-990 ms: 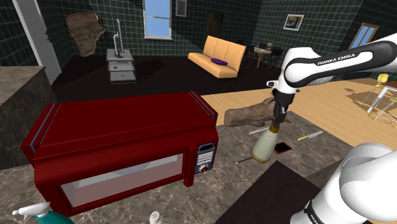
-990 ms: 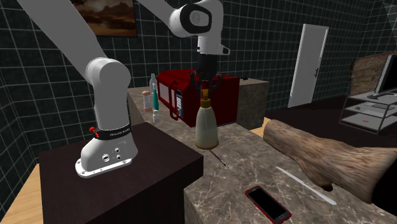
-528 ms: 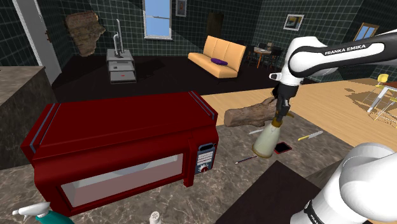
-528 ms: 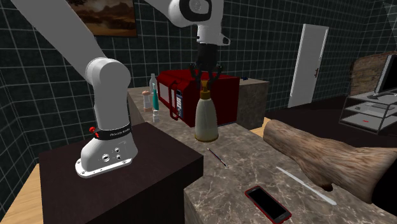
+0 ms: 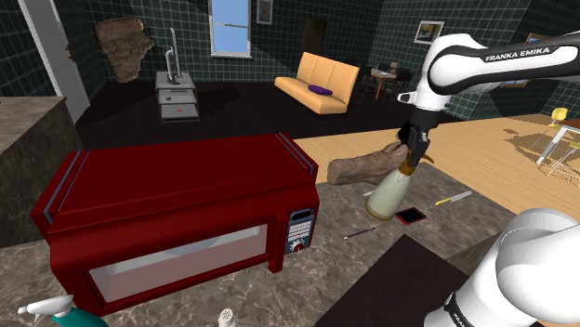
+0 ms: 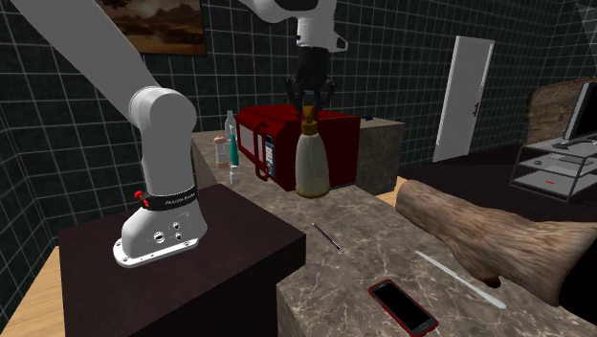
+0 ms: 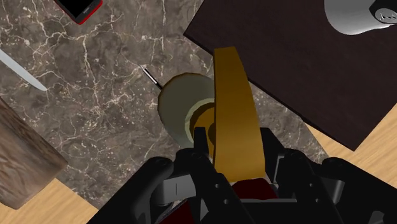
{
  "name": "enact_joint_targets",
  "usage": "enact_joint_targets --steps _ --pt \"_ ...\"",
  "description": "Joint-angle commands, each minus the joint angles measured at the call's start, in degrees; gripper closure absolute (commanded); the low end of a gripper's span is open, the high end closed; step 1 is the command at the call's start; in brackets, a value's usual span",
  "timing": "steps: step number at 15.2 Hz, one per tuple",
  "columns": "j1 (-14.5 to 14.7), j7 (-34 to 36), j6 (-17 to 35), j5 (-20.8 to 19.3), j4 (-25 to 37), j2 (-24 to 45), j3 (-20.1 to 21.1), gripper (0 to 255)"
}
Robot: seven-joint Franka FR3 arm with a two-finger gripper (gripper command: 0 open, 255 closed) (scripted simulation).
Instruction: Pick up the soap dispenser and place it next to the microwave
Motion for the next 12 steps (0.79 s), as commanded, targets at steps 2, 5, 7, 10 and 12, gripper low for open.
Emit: enact_joint_targets --steps 2,5,7,10,12 --pt "0.0 -0.1 -2.6 0.3 2.1 -0.6 0.6 255" --pt "0.2 -0.1 -4.9 0.6 4.2 -0.8 1.0 255" --pt "0.3 -0.2 -6.5 0.9 5.6 -0.8 1.4 255" --pt "0.4 -0.3 -8.7 1.2 7.9 -0.9 1.8 255" --pt "0.5 -0.4 -10.2 1.4 9.4 -0.8 2.1 255"
